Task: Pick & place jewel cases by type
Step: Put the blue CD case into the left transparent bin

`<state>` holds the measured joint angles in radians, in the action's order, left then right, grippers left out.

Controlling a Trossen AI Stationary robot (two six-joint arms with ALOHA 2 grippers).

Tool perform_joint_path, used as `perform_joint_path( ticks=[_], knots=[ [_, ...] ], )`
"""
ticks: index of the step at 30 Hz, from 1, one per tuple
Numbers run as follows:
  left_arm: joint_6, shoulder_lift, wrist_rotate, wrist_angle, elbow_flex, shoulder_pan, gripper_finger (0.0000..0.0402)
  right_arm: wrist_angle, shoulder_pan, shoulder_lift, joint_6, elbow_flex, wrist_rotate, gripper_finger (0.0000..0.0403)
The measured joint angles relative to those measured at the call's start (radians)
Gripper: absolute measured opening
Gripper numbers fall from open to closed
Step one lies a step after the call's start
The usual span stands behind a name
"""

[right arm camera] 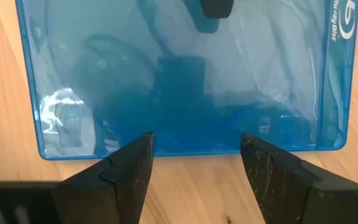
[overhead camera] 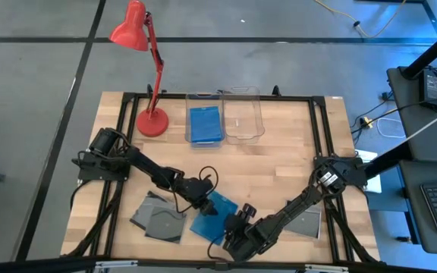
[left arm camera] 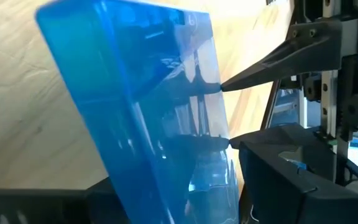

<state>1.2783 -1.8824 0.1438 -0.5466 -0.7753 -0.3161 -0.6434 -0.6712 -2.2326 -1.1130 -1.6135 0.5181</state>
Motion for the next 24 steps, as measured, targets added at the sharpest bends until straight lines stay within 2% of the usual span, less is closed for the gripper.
perform_joint_path(
  ticks=[16, 20, 24],
  knots=[
    [0.0, 0.005, 0.005, -0.012, -0.002, 0.029, 0.0034, -0.027, -0.002, 0.006, 0.0, 0.0, -0.014, 0.0243],
    [-0.005, 0.006, 0.033, -0.016, -0.002, 0.048, 0.0013, -0.064, -0.006, 0.057, 0.02, 0.002, -0.001, 0.0243],
    [-0.029, 0.006, 0.1, -0.066, -0.001, 0.083, 0.001, -0.155, -0.01, 0.129, 0.064, 0.001, 0.043, 0.0243]
  ],
)
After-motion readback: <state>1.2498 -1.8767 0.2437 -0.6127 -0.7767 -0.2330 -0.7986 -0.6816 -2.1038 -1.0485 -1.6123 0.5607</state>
